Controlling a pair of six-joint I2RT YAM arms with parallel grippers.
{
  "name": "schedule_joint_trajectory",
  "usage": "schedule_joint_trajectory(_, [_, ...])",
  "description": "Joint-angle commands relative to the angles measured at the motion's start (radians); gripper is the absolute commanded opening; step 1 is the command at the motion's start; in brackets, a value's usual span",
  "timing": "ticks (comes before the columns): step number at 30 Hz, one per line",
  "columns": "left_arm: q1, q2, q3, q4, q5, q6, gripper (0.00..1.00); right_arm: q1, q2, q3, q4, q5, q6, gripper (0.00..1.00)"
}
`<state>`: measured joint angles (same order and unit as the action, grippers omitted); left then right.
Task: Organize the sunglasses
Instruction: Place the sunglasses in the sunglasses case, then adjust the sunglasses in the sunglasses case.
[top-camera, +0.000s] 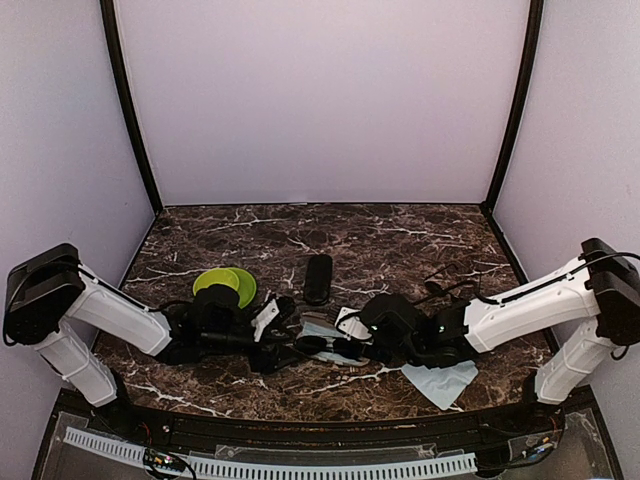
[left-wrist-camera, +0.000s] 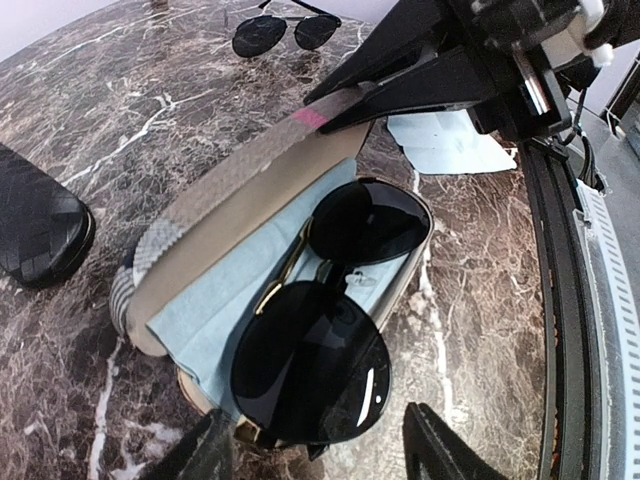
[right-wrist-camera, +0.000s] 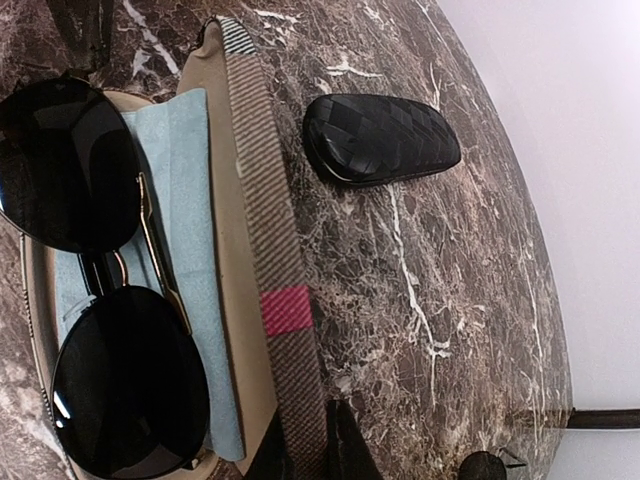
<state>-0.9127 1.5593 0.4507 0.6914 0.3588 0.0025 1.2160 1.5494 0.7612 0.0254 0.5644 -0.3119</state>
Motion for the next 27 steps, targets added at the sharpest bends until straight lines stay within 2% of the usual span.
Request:
schedule_joint_trajectory(1, [-0.003, -0.017, 0.046, -0.052, 0.041, 0.052, 0.58, 0.013, 0.015, 0.015, 0.071, 0.001, 0.008, 0.0])
schedule_joint_trajectory(4, [-0.003, 0.003, 0.065, -0.083, 0.056, 0.054, 0.55, 0.015, 0.015, 0.016, 0.071, 0.004, 0.01, 0.0])
schedule_joint_trajectory(9, [-0.003, 0.013, 0.08, -0.102, 0.05, 0.051, 0.55, 0.016, 0.015, 0.015, 0.071, 0.005, 0.014, 0.0])
schedule_joint_trajectory(18, [-0.005, -0.016, 0.061, -0.129, -0.006, 0.069, 0.67, 0.017, 0.021, 0.018, 0.07, 0.006, 0.019, 0.0])
schedule_joint_trajectory(22, [-0.005, -0.002, 0.068, -0.143, -0.015, 0.078, 0.66, 0.017, 0.026, 0.023, 0.069, 0.006, 0.02, 0.0])
schedule_joint_trajectory(27, [-0.005, 0.024, 0.086, -0.143, -0.003, 0.078, 0.61, 0.017, 0.025, 0.026, 0.065, 0.011, 0.025, 0.0])
